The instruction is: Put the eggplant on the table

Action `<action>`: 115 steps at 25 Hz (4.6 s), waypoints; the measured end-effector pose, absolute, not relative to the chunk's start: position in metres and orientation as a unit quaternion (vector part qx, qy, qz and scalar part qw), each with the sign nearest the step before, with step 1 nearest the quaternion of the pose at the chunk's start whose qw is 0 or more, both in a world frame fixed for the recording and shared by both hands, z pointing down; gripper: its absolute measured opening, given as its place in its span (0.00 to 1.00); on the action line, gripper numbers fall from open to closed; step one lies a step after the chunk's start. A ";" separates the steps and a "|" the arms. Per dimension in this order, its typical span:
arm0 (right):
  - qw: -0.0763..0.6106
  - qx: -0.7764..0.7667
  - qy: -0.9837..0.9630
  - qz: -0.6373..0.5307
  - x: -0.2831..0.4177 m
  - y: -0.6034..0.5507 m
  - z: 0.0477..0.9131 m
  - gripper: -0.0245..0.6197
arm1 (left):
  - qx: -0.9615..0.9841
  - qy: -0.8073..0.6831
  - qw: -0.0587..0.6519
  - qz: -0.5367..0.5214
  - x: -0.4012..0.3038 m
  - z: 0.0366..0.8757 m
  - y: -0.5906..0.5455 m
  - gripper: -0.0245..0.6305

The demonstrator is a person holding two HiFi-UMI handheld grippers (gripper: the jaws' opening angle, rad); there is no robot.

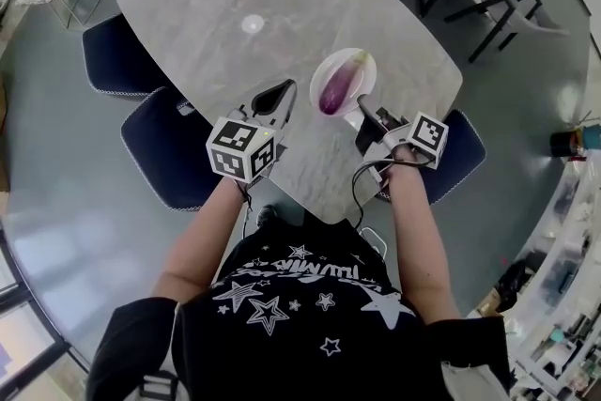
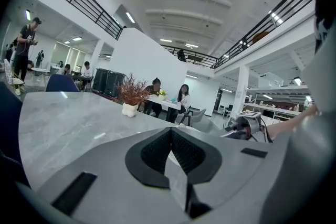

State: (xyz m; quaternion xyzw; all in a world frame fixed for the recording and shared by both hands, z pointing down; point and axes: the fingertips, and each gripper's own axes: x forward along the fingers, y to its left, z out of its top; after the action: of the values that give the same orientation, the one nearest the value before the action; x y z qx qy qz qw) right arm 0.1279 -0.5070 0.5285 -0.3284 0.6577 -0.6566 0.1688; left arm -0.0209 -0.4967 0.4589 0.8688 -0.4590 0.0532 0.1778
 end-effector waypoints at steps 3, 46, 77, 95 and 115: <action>0.166 -0.328 0.659 -0.656 0.135 -0.518 0.538 0.07 | 0.865 -0.465 0.183 0.056 -0.013 0.466 -0.508 0.05; 0.023 -0.364 0.636 -0.680 0.155 -0.563 0.636 0.07 | 0.835 -0.494 0.230 0.083 0.034 0.513 -0.541 0.05; 0.026 -0.408 0.696 -0.590 0.164 -0.534 0.592 0.10 | 0.855 -0.463 0.221 0.071 0.015 0.498 -0.497 0.05; 0.059 -0.408 0.728 -0.549 0.087 -0.439 0.542 0.10 | 0.871 -0.439 0.214 0.062 -0.050 0.471 -0.401 0.05; 0.077 -0.459 0.749 -0.471 0.101 -0.323 0.497 0.10 | 0.907 -0.354 0.218 0.061 -0.013 0.472 -0.328 0.05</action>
State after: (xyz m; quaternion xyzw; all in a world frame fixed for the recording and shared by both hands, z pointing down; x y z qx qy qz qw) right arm 0.1010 -0.3230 0.4971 -0.4595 0.7491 -0.4711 0.0766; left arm -0.0133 -0.3281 0.4719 0.9075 -0.3539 0.0606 0.2182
